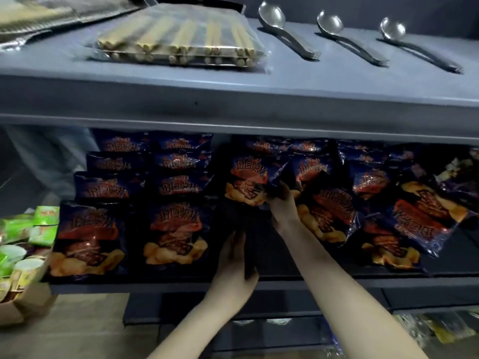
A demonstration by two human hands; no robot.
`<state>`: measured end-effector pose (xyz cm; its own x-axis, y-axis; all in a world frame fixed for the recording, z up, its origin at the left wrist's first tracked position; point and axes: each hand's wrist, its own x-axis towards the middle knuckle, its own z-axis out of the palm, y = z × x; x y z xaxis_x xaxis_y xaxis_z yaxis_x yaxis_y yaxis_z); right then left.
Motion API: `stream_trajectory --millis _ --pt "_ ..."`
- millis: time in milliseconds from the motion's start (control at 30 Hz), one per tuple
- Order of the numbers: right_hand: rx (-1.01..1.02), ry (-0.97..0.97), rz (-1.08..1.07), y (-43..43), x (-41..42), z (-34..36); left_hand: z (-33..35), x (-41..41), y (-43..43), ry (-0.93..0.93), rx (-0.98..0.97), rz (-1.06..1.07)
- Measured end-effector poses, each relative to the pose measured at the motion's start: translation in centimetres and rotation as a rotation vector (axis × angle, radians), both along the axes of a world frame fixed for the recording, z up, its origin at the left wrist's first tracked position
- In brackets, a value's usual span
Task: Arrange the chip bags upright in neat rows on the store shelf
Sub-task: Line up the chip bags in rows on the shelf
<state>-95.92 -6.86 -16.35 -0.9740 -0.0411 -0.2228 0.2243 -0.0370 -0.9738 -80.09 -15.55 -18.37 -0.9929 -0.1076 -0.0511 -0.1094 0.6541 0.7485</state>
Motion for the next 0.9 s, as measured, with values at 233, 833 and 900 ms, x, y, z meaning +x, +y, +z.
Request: stream_trajectory --millis 233,833,900 --pt "0.302 0.042 -0.11 -1.8 -1.3 -0.2 -0.1 -0.3 -0.6 0.002 0.07 -0.074" --pt "0.268 0.039 0.081 -2.6 -4.1 0.3 -0.5 -0.6 -1.4 0.021 0.029 -0.094" --pt "0.242 0.024 0.109 -2.5 -4.1 0.5 -0.6 -0.6 -1.3 0.018 0.018 -0.094"
